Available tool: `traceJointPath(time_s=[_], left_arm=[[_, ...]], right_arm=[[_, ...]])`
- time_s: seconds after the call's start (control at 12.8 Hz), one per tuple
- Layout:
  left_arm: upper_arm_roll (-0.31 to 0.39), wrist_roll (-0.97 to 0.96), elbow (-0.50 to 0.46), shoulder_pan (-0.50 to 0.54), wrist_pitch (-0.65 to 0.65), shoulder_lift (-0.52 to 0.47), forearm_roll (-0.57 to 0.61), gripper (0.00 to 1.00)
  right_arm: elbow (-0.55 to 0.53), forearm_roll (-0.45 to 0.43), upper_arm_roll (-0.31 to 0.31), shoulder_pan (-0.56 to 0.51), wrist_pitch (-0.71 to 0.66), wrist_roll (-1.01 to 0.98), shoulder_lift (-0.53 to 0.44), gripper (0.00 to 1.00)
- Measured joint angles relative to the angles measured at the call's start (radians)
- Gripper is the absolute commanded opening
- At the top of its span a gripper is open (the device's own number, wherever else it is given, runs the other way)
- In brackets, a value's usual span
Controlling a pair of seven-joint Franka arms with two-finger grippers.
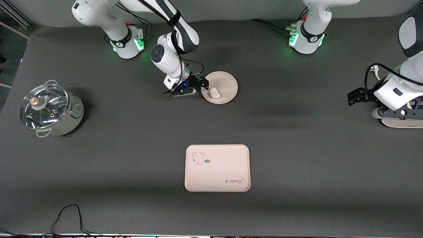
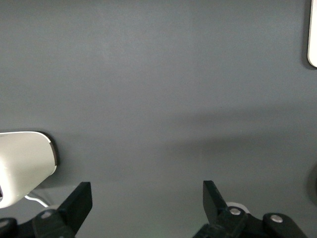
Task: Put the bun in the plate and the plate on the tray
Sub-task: 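Lower the right gripper to the plate rim and close on it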
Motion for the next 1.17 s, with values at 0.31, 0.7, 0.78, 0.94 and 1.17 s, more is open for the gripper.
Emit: traceJointPath(time_s=[0.31,0.7,0.78,0.94,1.17], left_arm=[[0.000,0.000,0.000,0.000,0.000,0.000,0.000,1.00],[0.000,0.000,0.000,0.000,0.000,0.000,0.000,1.00],[0.000,0.000,0.000,0.000,0.000,0.000,0.000,1.00],[0.000,0.000,0.000,0.000,0.001,0.000,0.000,1.00],[0.000,0.000,0.000,0.000,0.003,0.000,0.000,1.00]], right_arm=[[0.000,0.017,0.030,0.003,0.029,0.000,0.021,0.90],[0.000,0.017,0.030,0.003,0.030,-0.001,0.022,0.32],[0.000,0.017,0.030,0.003,0.030,-0.001,0.022,0.24],[0.000,0.017,0.030,0.003,0.030,-0.001,0.022,0.19],[0.001,0.018,0.030,0.003,0.030,-0.016,0.022,0.04]])
